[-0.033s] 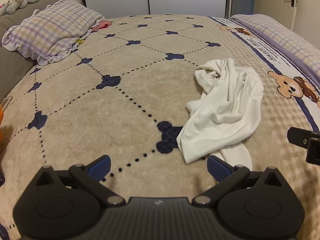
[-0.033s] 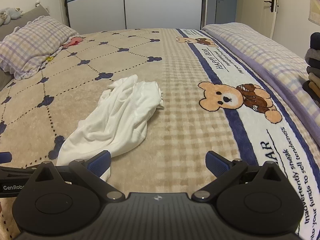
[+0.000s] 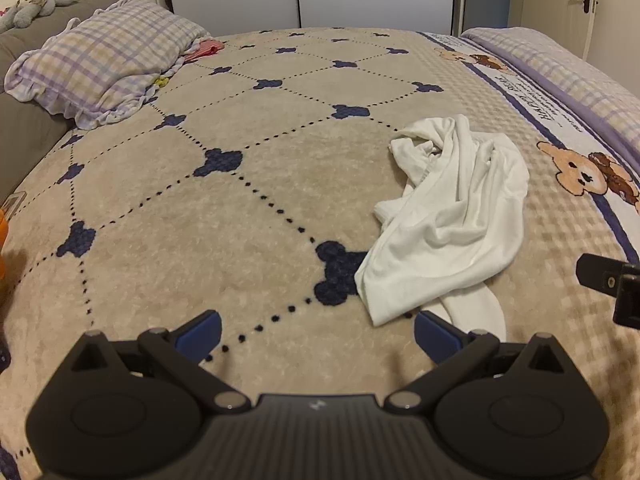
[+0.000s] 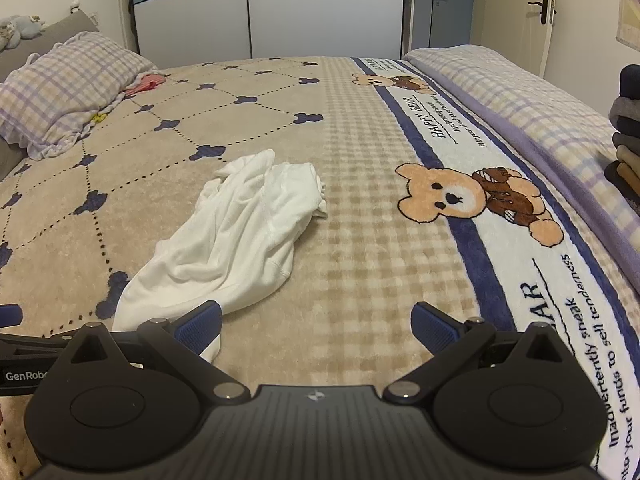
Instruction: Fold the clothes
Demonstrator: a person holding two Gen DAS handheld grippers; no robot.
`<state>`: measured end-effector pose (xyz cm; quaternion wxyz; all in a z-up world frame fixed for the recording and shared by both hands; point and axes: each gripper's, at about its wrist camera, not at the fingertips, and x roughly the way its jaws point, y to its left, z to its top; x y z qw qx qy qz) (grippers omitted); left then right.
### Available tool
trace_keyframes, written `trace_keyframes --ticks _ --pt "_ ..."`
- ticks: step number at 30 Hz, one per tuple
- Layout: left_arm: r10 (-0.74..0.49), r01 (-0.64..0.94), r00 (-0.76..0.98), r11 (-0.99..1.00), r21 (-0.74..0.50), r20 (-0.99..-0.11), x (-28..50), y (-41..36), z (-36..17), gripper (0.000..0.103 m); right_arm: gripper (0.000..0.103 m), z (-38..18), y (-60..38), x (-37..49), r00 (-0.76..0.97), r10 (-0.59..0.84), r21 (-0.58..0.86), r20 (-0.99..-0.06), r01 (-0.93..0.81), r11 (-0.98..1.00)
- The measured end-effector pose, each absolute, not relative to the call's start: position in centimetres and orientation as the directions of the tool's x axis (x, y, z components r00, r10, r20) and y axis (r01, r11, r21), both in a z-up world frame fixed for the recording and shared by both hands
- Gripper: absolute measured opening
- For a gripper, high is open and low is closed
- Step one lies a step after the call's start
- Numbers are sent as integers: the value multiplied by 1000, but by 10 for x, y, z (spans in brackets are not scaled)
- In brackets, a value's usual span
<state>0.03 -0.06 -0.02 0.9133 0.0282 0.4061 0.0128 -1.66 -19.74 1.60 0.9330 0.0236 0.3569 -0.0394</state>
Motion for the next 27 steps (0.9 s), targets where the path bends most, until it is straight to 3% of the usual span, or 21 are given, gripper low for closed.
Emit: trace_keyframes --ticks 27 --pt "52 -14 625 998 56 -779 5 6 -5 103 103 4 -190 -11 699 -47 1 -714 68 998"
